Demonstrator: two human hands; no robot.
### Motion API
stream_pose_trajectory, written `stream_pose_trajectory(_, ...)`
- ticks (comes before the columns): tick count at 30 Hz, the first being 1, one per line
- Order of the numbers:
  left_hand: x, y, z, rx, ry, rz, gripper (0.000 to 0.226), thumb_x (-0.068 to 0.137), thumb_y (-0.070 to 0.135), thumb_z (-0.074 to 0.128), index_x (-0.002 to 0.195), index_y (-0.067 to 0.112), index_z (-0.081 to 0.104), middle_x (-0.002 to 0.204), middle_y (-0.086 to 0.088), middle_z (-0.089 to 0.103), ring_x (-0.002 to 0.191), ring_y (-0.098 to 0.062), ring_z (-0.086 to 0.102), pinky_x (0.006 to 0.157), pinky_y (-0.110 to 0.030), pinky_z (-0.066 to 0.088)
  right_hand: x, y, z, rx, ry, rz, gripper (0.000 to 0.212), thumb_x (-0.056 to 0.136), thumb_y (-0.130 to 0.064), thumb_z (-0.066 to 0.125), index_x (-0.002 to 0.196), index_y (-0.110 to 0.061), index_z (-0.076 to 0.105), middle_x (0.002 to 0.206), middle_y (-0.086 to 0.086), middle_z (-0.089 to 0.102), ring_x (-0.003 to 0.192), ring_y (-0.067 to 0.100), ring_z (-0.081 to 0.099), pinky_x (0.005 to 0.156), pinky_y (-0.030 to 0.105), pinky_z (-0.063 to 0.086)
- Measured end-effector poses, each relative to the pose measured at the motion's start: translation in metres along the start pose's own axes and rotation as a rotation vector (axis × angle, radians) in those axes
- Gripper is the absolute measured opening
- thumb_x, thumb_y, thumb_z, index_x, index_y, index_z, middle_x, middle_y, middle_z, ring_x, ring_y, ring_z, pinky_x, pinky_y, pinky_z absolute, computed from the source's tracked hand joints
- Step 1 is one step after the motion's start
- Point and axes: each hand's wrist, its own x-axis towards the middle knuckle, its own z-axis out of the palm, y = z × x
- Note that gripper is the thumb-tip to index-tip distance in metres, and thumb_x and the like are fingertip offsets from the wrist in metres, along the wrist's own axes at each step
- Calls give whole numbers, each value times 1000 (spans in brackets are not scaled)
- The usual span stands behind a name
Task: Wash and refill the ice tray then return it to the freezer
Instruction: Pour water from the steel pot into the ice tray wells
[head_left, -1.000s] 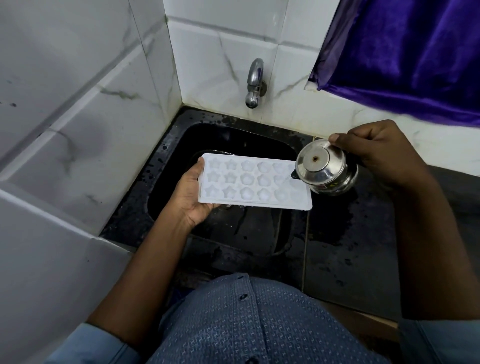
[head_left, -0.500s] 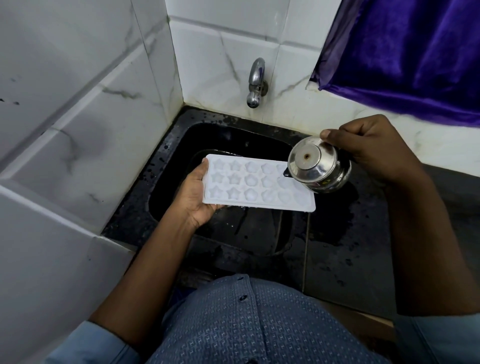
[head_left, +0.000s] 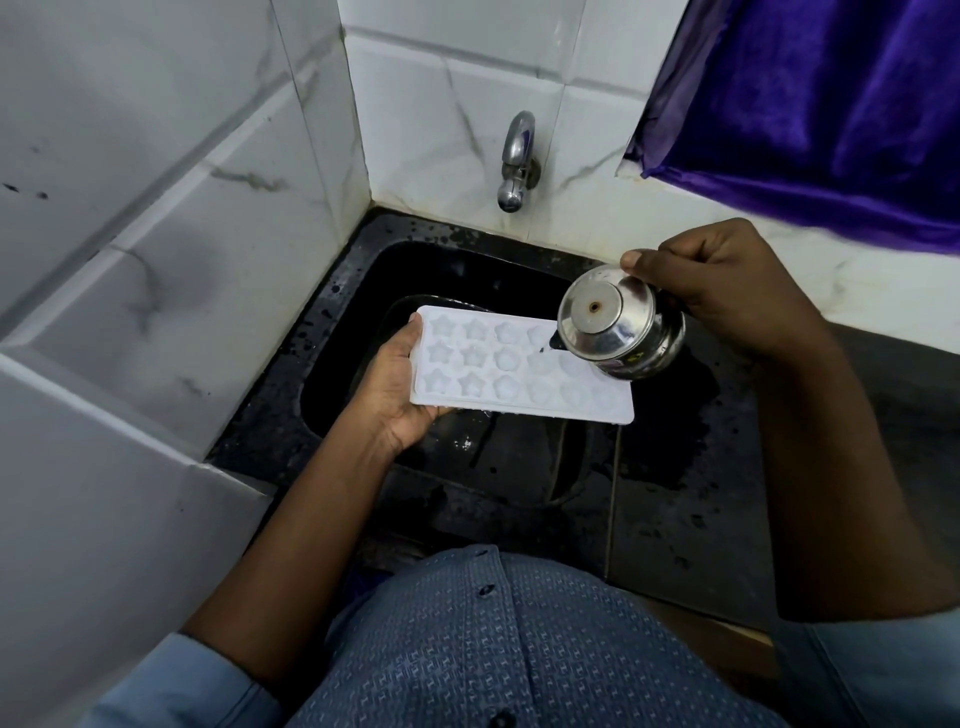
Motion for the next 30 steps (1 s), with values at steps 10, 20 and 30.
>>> stream_pose_trajectory(10,-3,-1,6,-15,16,-23,52,112,50,39,116,10,72,110,-14,81,93,-30,80,88,-50,60,3,-7,9,-20,-27,-33,60,97,-24,74,63,17,46,56,27,35,54,26,30,51,25,34)
stream_pose_trajectory(20,-2,-4,6,-25,11,-28,53,111,51,40,126,10,70,120,-16,78,102,-32,79,82,-48,63,5,-7,17,-10,-15,-40,63,95,-25,75,61,15,40,58,34,30,56,27,27,52,27,32)
stream_pose_trajectory(30,4,-8,5,-11,16,-38,57,110,53,43,139,9,65,127,-17,75,116,-37,74,94,-53,60,10,-6,26,30,-33,-22,63,95,-26,76,58,10,39,56,16,31,53,25,26,51,26,31)
